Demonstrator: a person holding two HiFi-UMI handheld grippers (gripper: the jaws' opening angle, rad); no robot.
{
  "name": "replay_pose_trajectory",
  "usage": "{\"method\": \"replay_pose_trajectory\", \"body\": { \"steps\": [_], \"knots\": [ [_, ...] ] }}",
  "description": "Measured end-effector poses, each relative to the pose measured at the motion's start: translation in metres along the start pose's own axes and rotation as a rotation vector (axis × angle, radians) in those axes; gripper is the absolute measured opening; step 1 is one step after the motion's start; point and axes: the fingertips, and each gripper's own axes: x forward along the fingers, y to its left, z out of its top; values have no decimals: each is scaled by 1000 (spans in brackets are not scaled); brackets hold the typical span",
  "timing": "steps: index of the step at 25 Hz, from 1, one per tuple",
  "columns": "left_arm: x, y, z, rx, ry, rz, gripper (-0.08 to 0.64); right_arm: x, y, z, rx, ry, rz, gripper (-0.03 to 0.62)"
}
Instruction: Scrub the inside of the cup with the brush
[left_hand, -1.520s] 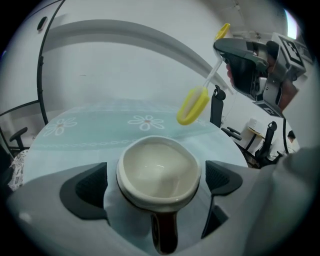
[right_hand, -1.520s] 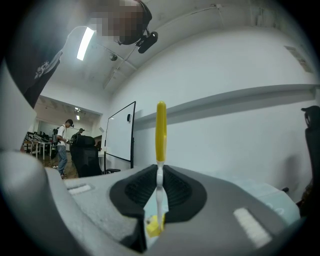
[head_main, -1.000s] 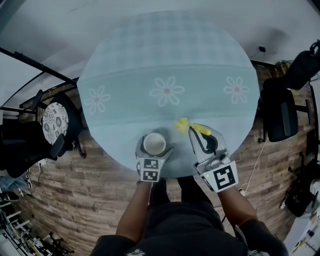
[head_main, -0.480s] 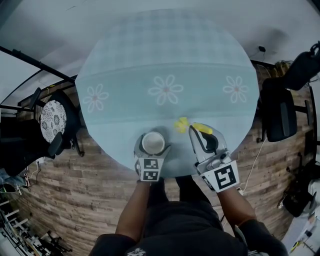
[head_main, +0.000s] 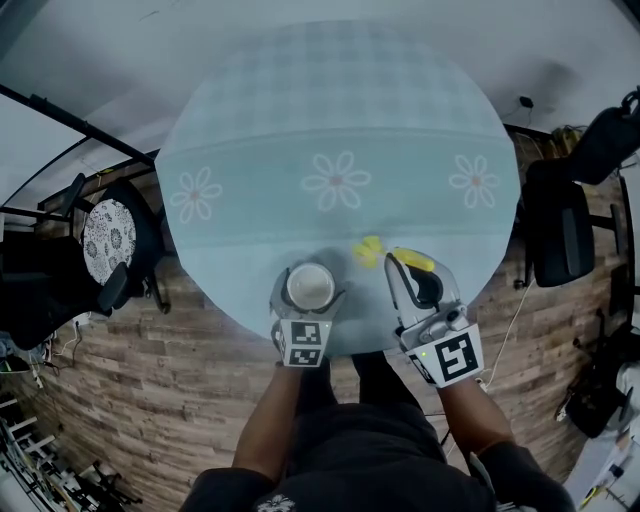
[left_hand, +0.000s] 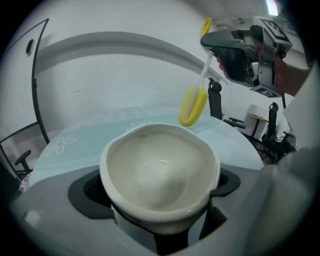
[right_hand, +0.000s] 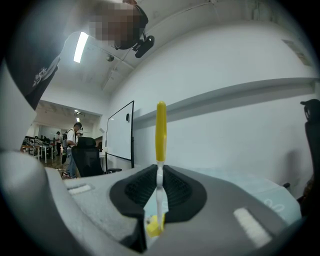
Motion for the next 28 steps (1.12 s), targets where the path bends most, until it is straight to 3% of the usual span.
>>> {"method": "replay_pose_trajectory", "body": {
  "steps": [4,9,20,28],
  "knots": [
    [-19,6,33,50,-60,25,568,-4,5,27,-14,-41,-5,38],
    [-47,21,75,55,-121,51,568,-15,21,88,-42,-145,15,38],
    [-124,47,173,127,-285,136,568,-62,105,232,-72,-404,173,38],
    [-176,40,220,199,-373,170,568,-85,164,259,-79,-445,272,38]
  ]
}}
